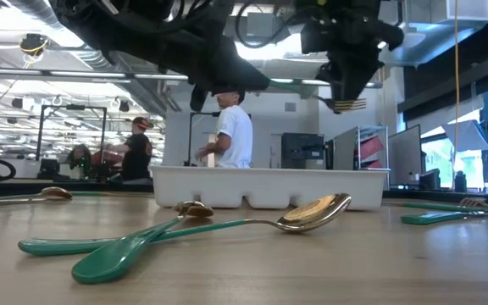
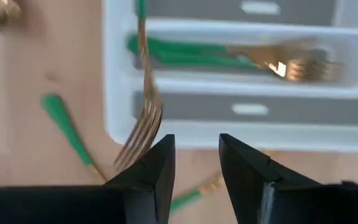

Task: Sort silverware
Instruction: Put the top fork into the silverware organizer

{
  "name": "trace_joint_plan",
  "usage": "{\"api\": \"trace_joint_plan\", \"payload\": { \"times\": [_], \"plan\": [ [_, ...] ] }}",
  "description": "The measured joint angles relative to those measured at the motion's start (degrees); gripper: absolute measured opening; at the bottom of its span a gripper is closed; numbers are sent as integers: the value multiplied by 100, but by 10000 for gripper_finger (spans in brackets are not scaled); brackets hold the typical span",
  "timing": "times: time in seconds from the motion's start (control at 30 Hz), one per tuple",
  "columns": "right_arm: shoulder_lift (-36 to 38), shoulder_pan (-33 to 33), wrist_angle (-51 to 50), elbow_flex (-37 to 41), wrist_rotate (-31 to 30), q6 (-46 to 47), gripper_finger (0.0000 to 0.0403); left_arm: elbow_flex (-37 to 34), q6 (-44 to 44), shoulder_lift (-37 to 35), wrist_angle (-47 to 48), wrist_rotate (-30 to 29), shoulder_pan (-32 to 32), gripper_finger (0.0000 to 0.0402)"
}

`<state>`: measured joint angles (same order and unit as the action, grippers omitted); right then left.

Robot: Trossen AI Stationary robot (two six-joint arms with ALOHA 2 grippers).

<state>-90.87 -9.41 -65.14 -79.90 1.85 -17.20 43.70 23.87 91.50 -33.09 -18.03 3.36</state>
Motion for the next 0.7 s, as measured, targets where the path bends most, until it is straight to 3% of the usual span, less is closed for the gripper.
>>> {"api": "trace_joint_plan", "payload": {
  "times": [0.27, 0.5, 0.7],
  "plan": [
    [417, -471, 370, 0, -996, -1364, 129, 0, 1236, 0, 544, -1240, 0, 0],
    [1185, -1579, 1282, 0, -905, -2421, 129, 0, 3479, 18, 889, -2511, 24, 0],
    [1679, -2574, 1577, 0, -718, -2544, 129, 41, 5349, 180, 716, -3045, 175, 0]
  ]
}}
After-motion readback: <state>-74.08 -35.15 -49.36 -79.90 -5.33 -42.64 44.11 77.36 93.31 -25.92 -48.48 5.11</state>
